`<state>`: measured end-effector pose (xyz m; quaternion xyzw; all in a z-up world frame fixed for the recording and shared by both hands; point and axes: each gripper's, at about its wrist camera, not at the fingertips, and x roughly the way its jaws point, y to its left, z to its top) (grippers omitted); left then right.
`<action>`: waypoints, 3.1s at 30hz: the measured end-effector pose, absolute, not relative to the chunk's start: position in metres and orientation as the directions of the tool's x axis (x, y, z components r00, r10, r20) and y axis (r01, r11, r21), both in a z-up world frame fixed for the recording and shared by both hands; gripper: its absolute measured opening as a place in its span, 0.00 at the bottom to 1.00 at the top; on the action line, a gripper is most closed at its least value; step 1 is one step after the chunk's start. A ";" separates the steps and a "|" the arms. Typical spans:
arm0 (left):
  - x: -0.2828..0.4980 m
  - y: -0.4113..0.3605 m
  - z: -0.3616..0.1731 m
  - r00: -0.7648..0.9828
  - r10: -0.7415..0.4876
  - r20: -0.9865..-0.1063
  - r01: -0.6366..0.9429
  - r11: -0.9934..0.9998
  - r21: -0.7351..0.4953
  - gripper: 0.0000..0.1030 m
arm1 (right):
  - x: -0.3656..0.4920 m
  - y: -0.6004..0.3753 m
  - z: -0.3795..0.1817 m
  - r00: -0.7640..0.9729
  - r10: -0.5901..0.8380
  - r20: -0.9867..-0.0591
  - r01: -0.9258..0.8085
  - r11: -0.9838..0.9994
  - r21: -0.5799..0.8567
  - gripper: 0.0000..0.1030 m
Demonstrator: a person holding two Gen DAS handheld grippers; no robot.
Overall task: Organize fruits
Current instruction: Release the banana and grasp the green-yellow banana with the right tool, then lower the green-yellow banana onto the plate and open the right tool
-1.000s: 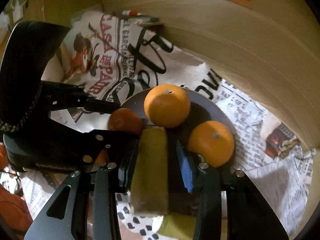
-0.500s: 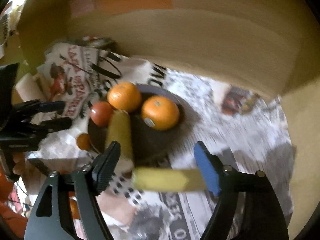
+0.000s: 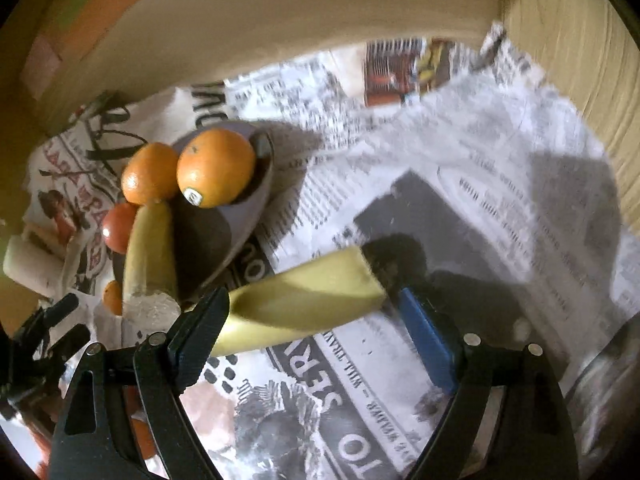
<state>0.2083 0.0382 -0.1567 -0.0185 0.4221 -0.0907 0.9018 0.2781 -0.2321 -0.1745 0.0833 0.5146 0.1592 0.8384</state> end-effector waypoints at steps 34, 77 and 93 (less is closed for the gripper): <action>0.241 0.021 -0.171 0.572 -0.208 -0.793 0.193 0.974 -0.116 0.63 | 0.226 -0.199 -0.160 0.430 0.209 -0.878 -0.419 0.908 0.011 0.51; 0.250 0.014 -0.137 0.599 -0.266 -0.755 0.228 0.961 -0.158 0.34 | 0.252 -0.191 -0.119 0.544 0.386 -0.745 -0.466 0.877 0.115 0.33; 0.275 -0.013 -0.157 0.538 -0.250 -0.805 0.249 0.960 -0.132 0.34 | 0.288 -0.138 -0.125 0.489 0.460 -0.741 -0.604 0.792 0.093 0.33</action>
